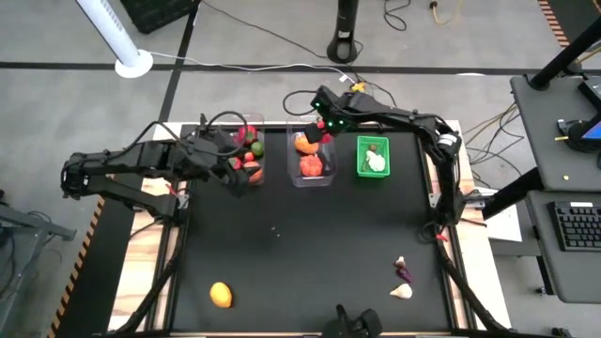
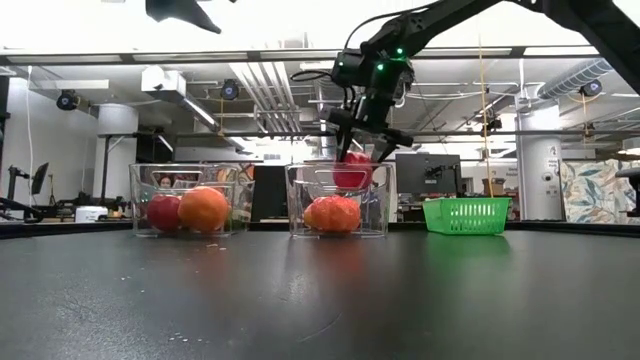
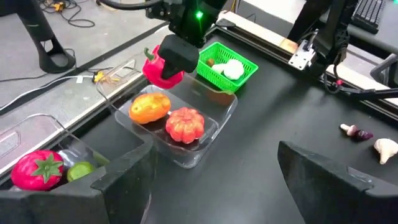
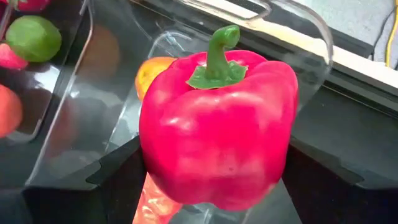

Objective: Sort produce into baskets
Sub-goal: Put the red bell pepper into the right transparent bin, then put the mushroom into the green bin

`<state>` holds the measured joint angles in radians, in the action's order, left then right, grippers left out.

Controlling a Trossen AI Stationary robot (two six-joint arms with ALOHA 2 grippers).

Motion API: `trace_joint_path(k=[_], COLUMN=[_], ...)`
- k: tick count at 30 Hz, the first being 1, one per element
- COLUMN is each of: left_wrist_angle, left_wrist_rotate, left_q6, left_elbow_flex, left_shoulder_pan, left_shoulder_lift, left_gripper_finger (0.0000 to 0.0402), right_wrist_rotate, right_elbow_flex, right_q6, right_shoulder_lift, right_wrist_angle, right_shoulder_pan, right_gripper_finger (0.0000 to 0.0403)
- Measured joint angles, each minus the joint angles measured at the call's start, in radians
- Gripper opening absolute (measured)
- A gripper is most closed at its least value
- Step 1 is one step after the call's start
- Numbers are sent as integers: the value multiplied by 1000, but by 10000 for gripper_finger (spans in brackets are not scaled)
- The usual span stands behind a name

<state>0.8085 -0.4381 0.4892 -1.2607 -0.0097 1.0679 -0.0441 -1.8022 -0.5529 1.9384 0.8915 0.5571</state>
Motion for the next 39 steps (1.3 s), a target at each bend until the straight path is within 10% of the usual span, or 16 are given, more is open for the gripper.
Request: trace_joint_path(k=[25, 39], left_wrist_angle=[8, 200], left_wrist_rotate=[1, 66], left_q6=[31, 192], left_elbow_flex=[1, 1], left_shoulder_pan=[0, -1], left_shoulder_lift=[0, 0], left_gripper_finger=[315, 315], right_wrist_rotate=[-1, 1], right_elbow_flex=[-16, -16], right_q6=[48, 133], right_shoulder_lift=[0, -207], right_wrist_angle=[5, 195], right_shoulder_pan=[5, -78], right_gripper_finger=[368, 368])
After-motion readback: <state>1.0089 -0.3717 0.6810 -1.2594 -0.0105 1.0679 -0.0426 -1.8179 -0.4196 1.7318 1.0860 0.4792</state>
